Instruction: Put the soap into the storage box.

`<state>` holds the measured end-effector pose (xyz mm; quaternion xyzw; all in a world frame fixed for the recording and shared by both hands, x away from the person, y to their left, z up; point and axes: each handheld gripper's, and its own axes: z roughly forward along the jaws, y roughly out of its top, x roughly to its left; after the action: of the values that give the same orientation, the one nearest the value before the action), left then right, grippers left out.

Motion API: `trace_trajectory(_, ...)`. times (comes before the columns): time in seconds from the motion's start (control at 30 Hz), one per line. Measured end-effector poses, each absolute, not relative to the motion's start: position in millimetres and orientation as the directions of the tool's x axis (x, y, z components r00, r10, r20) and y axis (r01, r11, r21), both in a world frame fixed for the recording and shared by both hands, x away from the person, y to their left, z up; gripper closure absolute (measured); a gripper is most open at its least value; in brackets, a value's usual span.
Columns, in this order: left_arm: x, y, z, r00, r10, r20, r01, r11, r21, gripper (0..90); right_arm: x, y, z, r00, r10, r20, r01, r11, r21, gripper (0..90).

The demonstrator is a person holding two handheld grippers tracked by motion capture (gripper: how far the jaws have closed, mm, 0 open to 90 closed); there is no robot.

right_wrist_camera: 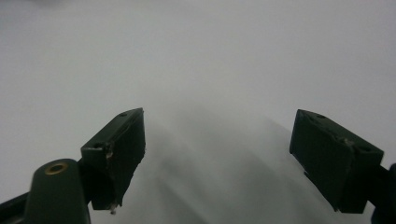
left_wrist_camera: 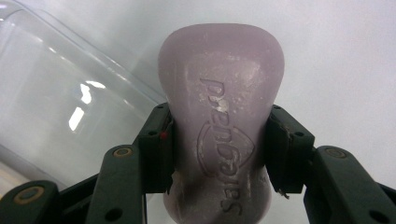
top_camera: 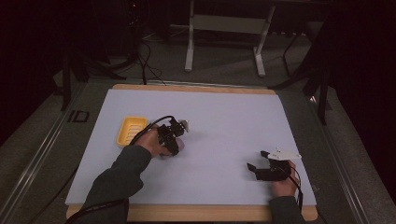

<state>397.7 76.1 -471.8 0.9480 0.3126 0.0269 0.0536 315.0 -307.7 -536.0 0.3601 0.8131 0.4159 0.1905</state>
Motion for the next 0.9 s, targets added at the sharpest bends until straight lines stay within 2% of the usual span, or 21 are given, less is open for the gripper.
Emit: trace_trajectory(0.9, 404.3, 103.1, -457.5, 0.76, 0.65, 0.022, 0.642, -0.755, 0.13, 50.3, 315.2, -307.3, -536.1, -0.669, 0.743, -0.011, 0.427, 0.397, 0.812, 17.9)
